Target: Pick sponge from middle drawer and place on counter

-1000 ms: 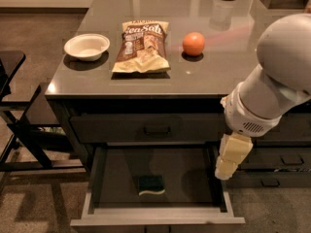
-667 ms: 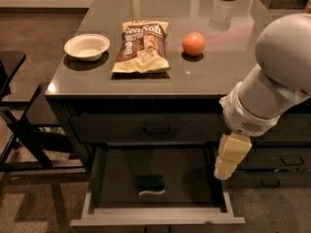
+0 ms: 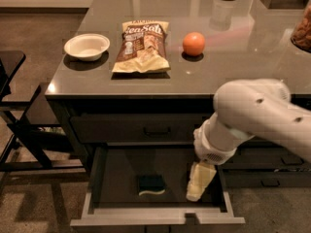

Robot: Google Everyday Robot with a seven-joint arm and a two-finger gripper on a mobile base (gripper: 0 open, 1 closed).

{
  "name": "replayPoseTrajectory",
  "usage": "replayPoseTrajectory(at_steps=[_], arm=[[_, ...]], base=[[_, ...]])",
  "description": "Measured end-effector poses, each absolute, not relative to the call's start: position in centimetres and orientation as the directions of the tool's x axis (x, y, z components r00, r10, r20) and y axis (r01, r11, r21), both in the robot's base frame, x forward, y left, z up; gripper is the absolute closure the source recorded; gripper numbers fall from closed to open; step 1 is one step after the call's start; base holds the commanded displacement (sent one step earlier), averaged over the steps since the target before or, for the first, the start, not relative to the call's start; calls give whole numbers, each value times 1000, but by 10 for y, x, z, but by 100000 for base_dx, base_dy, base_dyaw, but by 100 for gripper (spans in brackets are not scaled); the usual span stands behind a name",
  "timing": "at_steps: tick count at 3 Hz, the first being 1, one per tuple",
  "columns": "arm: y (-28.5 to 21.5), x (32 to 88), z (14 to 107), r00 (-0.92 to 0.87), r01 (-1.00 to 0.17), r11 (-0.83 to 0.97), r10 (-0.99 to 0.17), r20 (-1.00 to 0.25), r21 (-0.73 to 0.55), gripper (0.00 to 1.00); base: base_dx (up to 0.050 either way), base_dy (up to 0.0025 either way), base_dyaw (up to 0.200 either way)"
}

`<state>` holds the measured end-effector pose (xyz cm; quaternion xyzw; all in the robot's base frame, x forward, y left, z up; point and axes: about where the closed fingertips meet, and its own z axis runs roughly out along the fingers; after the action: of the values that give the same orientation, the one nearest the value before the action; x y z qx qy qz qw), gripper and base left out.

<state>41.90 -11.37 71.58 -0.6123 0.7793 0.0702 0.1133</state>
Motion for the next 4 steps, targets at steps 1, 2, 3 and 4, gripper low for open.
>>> replayPoseTrajectory(at_steps=[1,2,3,4], arm=[[-94,424,667,-236,-971,236,-934,-268,31,0],[-93,425,664,-239,-971,237,-933,-271,38,0],[-89,426,647,-250,-968,247,-926,-283,45,0],[-75,442,601,-263,-964,260,-916,-303,51,0]], base=[[0,0,0],[0,0,0],[0,0,0],[0,0,0]])
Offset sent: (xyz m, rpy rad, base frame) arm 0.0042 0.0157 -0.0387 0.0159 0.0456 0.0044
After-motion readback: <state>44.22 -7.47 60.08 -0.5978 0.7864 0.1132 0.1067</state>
